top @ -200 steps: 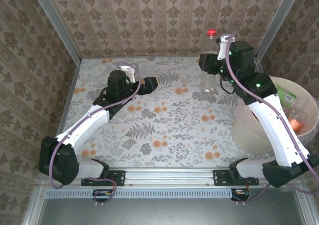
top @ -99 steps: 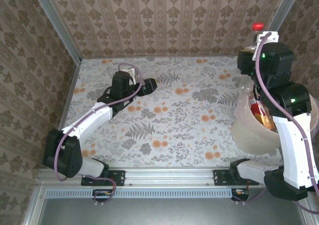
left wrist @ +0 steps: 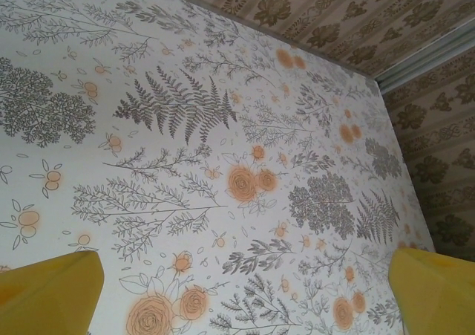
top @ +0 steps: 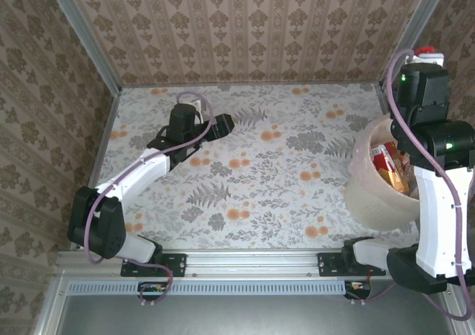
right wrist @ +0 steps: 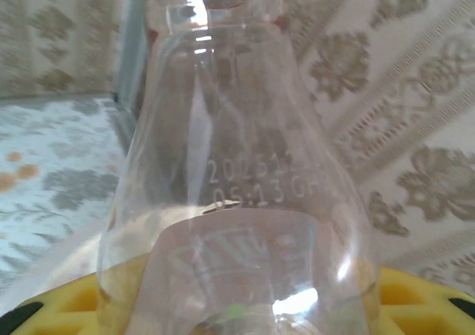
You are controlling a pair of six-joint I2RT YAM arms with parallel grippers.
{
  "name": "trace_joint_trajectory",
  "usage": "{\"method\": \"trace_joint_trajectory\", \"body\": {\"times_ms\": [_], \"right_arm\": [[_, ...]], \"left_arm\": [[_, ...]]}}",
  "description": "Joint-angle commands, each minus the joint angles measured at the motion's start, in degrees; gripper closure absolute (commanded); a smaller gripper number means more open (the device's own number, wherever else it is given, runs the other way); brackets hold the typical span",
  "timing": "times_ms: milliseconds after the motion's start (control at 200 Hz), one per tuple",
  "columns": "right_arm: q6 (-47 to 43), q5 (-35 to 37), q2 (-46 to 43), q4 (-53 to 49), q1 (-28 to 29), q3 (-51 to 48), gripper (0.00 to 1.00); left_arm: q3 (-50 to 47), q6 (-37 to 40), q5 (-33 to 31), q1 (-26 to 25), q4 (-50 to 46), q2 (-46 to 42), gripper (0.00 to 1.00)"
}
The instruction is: Put the plastic bottles in the bin
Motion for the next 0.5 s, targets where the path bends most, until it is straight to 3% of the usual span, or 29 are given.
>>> {"method": "trace_joint_trajectory", "body": {"times_ms": [0,225,495], "right_arm": [[-1.54,3.09,-0.93,-3.26,-4.58,-4.27,0.53],[5.7,-2.65,-0.1,-4.74,-13.63,-9.61,0.5],[5.32,-9.15,1.9,-3.92,-22.05,-16.68,0.43]], "left_arm": [[3.23,-1.36,0.47,0.42,-1.82,1.66,0.0],[6.61,-2.99,2.58,-0.04,-3.83,3.95,0.0],[10.56,-1.86,-0.02,-3.19,-7.3,5.55,0.0]]}}
